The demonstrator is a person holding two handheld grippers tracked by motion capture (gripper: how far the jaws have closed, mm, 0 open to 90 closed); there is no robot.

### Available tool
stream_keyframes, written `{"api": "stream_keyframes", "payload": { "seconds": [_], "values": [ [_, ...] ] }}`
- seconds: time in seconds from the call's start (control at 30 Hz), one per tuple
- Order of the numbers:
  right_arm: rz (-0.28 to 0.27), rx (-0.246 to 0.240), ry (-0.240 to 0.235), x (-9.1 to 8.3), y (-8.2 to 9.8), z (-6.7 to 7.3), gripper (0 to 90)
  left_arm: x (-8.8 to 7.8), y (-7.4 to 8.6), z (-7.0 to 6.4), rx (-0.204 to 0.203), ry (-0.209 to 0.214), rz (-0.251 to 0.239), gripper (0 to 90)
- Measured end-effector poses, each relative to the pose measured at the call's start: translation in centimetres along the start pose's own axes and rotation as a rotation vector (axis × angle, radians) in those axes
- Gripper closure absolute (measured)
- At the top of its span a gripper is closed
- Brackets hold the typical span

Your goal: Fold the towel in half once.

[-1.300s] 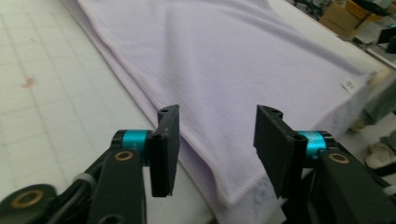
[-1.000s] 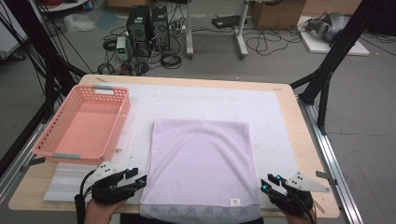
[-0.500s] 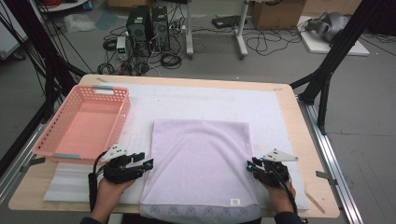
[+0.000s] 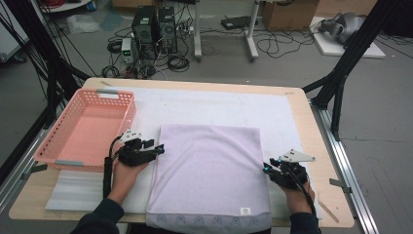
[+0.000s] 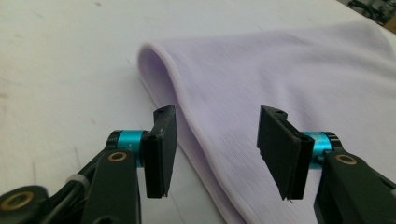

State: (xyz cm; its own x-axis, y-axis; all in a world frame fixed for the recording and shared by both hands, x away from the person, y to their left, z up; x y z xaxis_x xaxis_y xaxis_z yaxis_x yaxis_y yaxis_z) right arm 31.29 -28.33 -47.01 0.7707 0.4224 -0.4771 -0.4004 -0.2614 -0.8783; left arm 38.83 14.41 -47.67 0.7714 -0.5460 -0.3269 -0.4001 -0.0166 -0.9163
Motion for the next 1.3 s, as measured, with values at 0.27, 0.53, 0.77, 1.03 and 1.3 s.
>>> {"api": "stream_keyframes", "payload": {
  "seconds": [0.27, 0.53, 0.77, 1.03, 1.3],
  "values": [
    [0.003, -0.002, -0.006, 0.4, 0.3, -0.2, 65.5, 3.3, -0.9, 0.6, 0.076, -0.042, 0.058, 69.1],
    [0.008, 0.007, 0.000, 0.8, 0.4, -0.5, 64.0, 3.3, -1.1, 2.4, 0.057, -0.171, 0.069, 58.7],
    [-0.054, 0.069, 0.004, 2.8, -1.5, -2.2, 50.6, 4.2, -2.2, 3.0, -0.014, -0.131, -0.001, 44.8],
    [-0.032, 0.122, 0.018, 8.6, -4.2, -4.4, 35.8, 7.2, -2.5, 3.8, -0.059, -0.116, 0.056, 44.1],
    [0.037, 0.084, 0.012, 12.1, -4.1, -4.7, 37.6, 7.6, -2.2, 2.6, 0.058, -0.076, 0.083, 74.5]
  ]
}}
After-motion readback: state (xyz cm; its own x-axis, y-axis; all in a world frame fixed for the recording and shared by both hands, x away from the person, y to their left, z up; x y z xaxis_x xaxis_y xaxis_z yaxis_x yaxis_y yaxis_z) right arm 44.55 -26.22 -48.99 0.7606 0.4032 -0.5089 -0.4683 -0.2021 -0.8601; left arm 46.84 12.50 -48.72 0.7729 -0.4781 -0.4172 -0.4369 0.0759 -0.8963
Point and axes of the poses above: each handheld gripper's, and its own axes: x roughly forward along the jaws, y roughly out of its underside, z roughly to its left, the point moved 6 cm from there along x, roughly forward along the jaws, and after that the axes turned 11 degrees about -z, right-handed, at the moved point
